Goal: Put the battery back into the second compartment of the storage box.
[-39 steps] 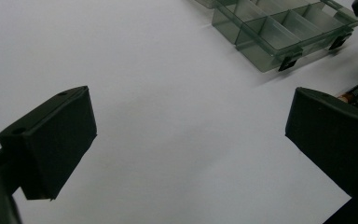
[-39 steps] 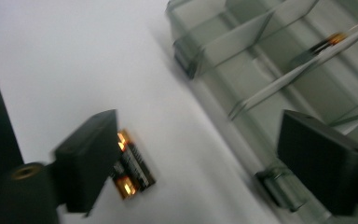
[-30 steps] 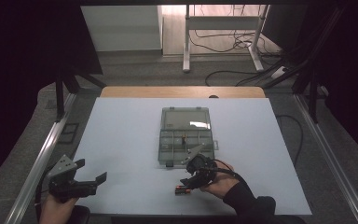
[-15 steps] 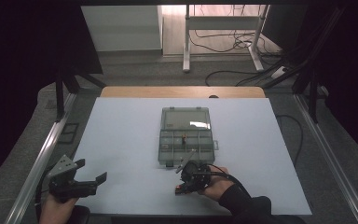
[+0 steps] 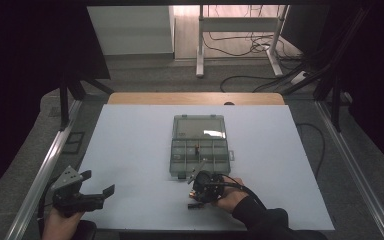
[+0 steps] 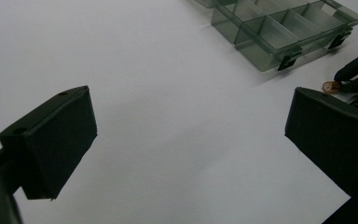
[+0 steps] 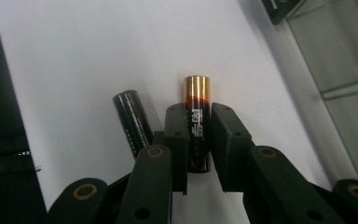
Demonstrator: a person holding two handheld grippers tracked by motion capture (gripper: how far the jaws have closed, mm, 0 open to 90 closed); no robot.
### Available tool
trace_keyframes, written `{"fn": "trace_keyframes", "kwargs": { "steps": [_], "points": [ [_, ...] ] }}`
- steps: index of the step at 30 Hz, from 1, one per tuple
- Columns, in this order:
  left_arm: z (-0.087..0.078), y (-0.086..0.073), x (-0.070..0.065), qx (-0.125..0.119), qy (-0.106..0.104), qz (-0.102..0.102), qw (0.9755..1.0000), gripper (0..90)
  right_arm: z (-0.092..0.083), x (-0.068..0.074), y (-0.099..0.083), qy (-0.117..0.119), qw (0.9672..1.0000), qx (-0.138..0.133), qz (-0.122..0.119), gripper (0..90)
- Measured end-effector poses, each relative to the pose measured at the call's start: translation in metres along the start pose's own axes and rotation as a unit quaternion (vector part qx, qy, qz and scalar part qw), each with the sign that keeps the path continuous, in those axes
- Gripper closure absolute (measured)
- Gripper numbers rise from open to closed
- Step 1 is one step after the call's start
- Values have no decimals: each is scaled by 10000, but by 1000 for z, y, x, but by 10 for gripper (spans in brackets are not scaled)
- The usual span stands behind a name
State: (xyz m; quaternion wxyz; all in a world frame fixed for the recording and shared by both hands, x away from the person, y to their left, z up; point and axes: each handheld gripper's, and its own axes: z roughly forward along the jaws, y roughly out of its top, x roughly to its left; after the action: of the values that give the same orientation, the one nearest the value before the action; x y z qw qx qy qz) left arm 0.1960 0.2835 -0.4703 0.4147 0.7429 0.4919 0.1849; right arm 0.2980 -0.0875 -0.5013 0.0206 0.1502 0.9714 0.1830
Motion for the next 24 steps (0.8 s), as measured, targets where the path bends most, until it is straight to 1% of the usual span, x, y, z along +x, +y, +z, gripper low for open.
{"fn": "trace_keyframes", "kwargs": {
  "steps": [2,4,5,6,9,14,15,16,19,23,24],
  "points": [
    [0,0,0,0,1,2,10000,26,-1,0,0,13,10000,-20,8,765],
    [0,0,0,2,2,3,10000,26,-4,-1,0,-67,9999,-88,-50,764],
    [0,0,0,3,3,4,10000,26,-6,0,0,-122,9998,-123,4,764],
    [0,0,0,3,4,5,10000,26,-7,0,1,-121,9998,-150,46,764],
    [0,0,0,11,7,6,10000,25,-11,-1,1,-75,9996,-248,65,765],
    [1,0,-1,31,11,12,10000,26,-19,-3,2,-99,9989,-435,116,764],
    [1,0,-1,31,11,12,10000,26,-19,-3,2,-99,9989,-435,116,764],
    [1,0,-1,35,13,22,10000,26,-23,-5,3,-122,9985,-501,164,765],
    [1,0,-1,37,14,19,10000,26,-29,-7,3,-130,9977,-592,297,765],
    [1,0,-1,38,14,17,10000,26,-33,-10,4,-155,9969,-677,358,765],
    [1,0,-1,40,16,19,10000,26,-35,-12,4,-140,9964,-731,408,765]
  ]
}}
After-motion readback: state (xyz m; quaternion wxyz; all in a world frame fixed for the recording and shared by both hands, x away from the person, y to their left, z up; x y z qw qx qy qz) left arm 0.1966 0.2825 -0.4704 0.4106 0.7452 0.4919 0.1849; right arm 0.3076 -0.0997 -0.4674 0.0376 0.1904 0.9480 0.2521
